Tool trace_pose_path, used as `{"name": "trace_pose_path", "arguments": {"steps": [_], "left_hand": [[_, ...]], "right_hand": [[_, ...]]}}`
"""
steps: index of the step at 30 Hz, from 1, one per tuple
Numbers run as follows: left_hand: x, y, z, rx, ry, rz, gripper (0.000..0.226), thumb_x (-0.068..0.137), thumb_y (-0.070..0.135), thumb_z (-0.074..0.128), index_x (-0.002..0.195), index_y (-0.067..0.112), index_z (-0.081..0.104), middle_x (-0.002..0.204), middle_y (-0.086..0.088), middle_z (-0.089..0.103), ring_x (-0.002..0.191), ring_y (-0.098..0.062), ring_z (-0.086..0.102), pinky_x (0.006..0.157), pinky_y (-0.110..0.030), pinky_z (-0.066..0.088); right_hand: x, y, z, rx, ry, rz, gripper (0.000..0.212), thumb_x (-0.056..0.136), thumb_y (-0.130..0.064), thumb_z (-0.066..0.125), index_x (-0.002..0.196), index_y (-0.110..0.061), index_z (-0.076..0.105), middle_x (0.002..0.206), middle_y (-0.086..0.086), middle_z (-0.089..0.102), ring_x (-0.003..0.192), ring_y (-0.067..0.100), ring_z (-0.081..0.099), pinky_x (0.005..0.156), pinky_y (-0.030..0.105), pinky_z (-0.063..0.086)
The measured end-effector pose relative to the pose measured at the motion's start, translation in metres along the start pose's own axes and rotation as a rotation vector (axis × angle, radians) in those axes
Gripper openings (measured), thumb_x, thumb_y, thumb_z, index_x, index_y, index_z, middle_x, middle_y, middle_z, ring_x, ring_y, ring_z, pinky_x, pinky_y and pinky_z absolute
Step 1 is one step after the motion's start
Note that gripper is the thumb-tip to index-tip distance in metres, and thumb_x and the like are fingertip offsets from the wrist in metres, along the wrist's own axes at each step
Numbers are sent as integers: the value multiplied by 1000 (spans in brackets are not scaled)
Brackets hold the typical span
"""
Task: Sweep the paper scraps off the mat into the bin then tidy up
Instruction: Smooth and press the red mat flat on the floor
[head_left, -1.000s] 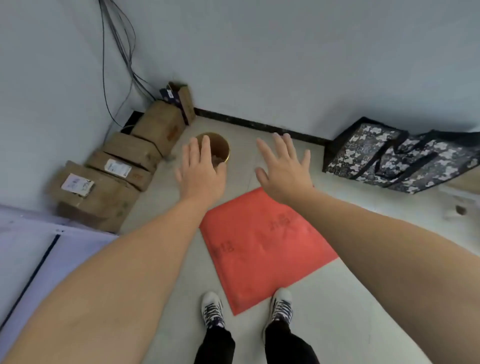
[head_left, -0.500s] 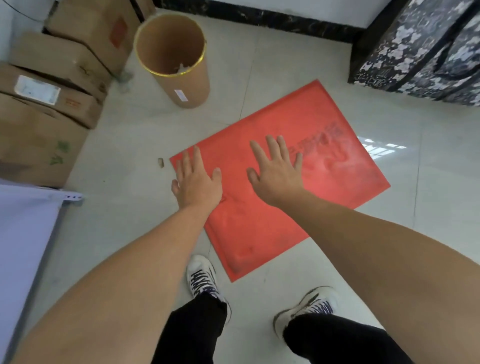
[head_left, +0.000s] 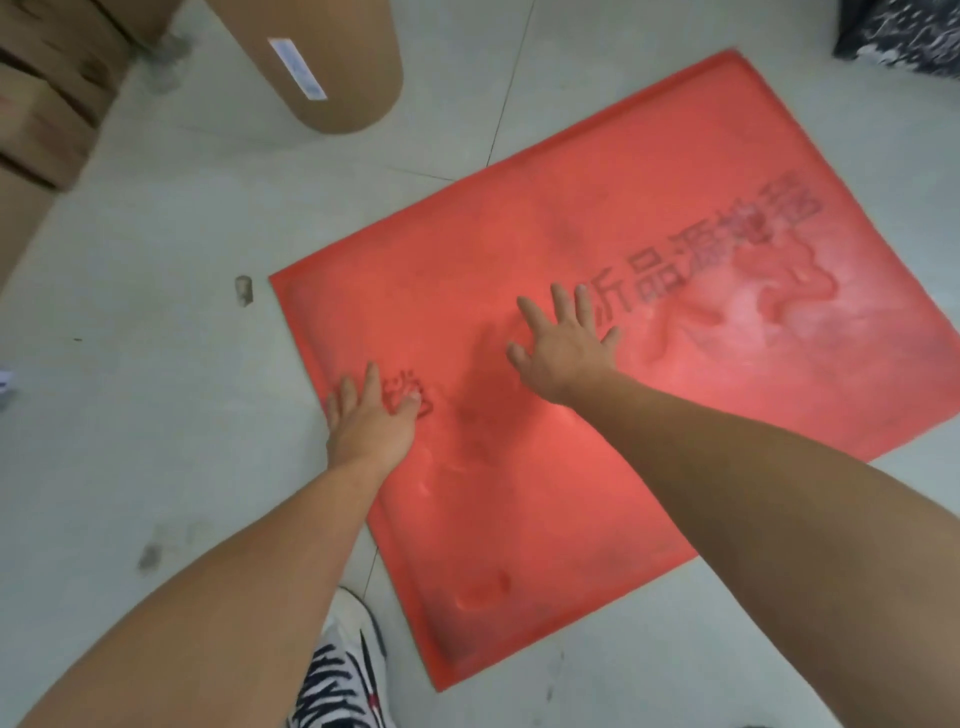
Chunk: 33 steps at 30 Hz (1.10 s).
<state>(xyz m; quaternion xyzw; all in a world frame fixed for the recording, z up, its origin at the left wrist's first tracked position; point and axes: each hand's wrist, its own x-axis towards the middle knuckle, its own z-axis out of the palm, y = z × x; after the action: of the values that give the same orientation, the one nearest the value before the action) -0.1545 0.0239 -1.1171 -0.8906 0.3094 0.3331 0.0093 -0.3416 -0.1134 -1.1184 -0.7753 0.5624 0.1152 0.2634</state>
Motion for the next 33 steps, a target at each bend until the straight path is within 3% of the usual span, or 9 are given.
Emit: {"name": "trace_pose_path", "arguments": {"steps": [6,13,23,33], "left_hand": [[6,18,29,63,-72,41,74,93,56,44,154,30,12,162,-15,-1,147,-35,1,117,-37,-1],[14,25,29,161,-175,31,84,86,67,45,153,36,5,161,-13,-14,147,-36,-7,117,-41,-2],[7,58,27,295,-281,217,73,94,53,46,154,34,9,161,-13,-13,147,-36,-7,117,-40,1],[-4,112,67,365,-294,401,81,87,54,54,152,40,9,161,-5,-18,147,-33,-14,117,-43,-1]], "right_hand": [[12,23,21,2,-48,29,64,92,-57,40,150,-42,14,161,-5,-15,145,27,-24,102,76,11],[11,45,43,-61,-151,103,72,91,-65,31,147,-48,-11,156,-8,-32,142,28,-29,94,81,9],[-43,78,60,18,-166,348,79,90,-67,34,146,-45,-18,153,-4,-38,141,31,-31,93,80,16],[-90,129,64,137,-128,568,84,89,-66,39,149,-42,-16,156,1,-33,143,34,-25,92,80,25]]}}
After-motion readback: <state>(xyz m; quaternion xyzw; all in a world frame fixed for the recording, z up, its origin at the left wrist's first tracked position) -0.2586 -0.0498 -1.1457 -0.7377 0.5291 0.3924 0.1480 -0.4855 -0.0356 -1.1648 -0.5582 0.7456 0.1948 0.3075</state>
